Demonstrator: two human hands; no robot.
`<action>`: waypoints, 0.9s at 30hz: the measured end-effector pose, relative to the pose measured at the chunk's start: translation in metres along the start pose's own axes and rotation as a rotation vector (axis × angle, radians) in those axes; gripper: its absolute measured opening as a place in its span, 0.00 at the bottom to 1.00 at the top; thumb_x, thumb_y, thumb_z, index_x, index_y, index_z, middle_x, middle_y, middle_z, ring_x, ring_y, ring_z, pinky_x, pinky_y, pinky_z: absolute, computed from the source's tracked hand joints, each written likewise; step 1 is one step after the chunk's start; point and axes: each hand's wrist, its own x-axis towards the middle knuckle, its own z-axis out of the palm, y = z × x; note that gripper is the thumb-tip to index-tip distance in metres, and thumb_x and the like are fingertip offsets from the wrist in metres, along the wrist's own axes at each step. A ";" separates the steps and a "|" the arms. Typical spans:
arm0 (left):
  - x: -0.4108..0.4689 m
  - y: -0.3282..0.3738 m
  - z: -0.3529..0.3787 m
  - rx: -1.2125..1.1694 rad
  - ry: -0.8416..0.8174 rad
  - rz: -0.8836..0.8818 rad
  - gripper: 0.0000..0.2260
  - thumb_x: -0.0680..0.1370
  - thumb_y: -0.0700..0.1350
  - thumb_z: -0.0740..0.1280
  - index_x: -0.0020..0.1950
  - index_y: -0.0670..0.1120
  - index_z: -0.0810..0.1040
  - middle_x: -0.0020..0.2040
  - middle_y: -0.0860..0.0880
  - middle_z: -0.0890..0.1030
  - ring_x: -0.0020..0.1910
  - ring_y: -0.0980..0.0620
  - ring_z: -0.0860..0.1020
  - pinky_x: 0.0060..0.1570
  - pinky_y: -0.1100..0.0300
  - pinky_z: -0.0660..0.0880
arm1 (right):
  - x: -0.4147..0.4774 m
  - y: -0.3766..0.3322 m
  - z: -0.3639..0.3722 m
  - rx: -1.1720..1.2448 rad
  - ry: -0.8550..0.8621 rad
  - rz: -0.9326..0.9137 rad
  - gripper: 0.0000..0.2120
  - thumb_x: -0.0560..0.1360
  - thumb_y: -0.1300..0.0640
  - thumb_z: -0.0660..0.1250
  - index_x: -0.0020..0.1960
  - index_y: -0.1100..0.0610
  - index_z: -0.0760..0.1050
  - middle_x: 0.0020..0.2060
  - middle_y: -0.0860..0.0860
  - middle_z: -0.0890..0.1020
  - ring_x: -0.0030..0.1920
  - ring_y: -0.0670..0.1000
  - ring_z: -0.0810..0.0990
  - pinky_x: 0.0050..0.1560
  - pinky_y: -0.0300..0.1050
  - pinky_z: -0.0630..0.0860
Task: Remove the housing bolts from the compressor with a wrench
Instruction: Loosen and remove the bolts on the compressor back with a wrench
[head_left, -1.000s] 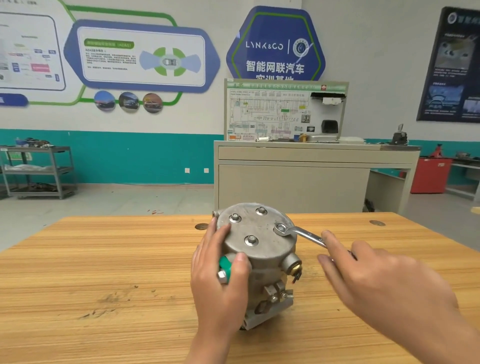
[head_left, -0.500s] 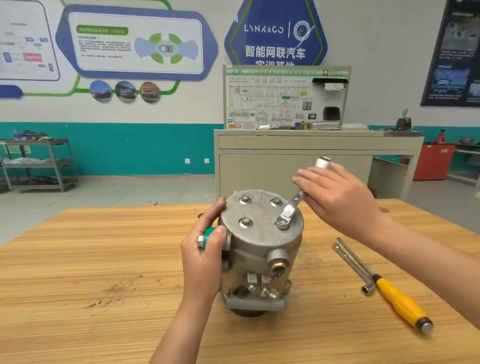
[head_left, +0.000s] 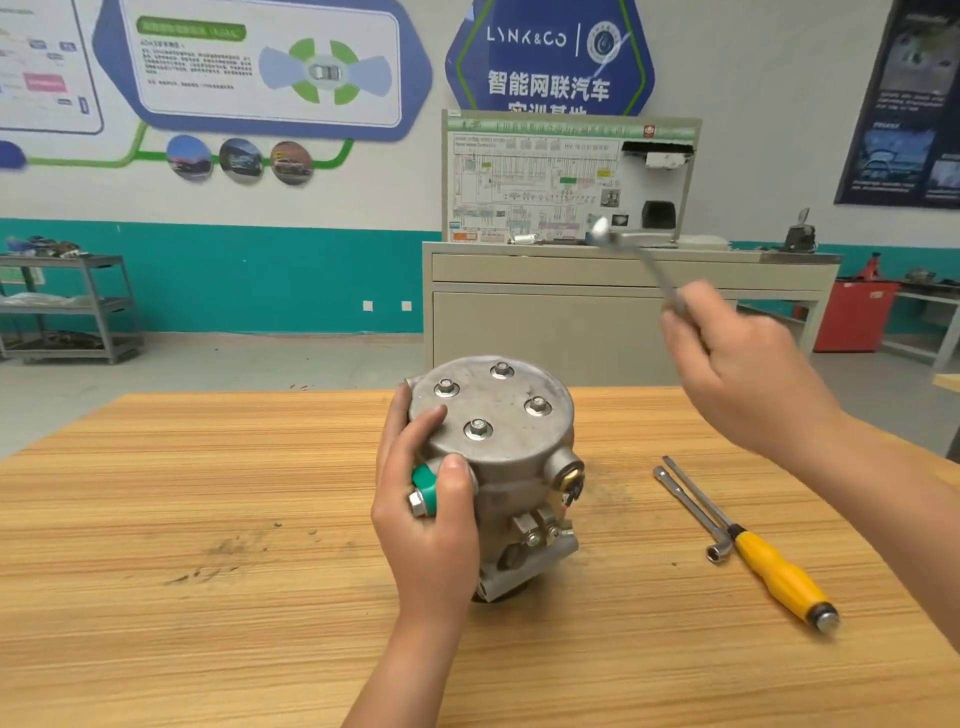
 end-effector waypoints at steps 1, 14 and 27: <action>-0.001 0.001 0.000 -0.006 0.002 -0.010 0.16 0.68 0.52 0.59 0.53 0.53 0.77 0.66 0.60 0.71 0.65 0.66 0.69 0.58 0.72 0.68 | -0.009 -0.004 -0.006 -0.125 -0.128 -0.009 0.12 0.77 0.48 0.48 0.47 0.54 0.66 0.23 0.48 0.70 0.23 0.50 0.70 0.24 0.42 0.64; -0.011 0.005 0.012 0.097 -0.049 -0.011 0.18 0.69 0.55 0.59 0.57 0.56 0.74 0.70 0.58 0.67 0.70 0.60 0.65 0.66 0.44 0.68 | -0.043 -0.040 -0.011 -0.810 -0.528 -0.061 0.29 0.77 0.61 0.54 0.73 0.53 0.43 0.29 0.48 0.63 0.26 0.48 0.61 0.23 0.41 0.58; 0.001 0.004 0.012 0.012 -0.113 -0.056 0.18 0.65 0.54 0.61 0.52 0.54 0.79 0.63 0.64 0.73 0.65 0.66 0.69 0.64 0.56 0.71 | -0.036 0.033 0.018 -0.480 0.085 -0.345 0.16 0.74 0.61 0.58 0.54 0.61 0.81 0.26 0.54 0.76 0.24 0.54 0.74 0.27 0.45 0.72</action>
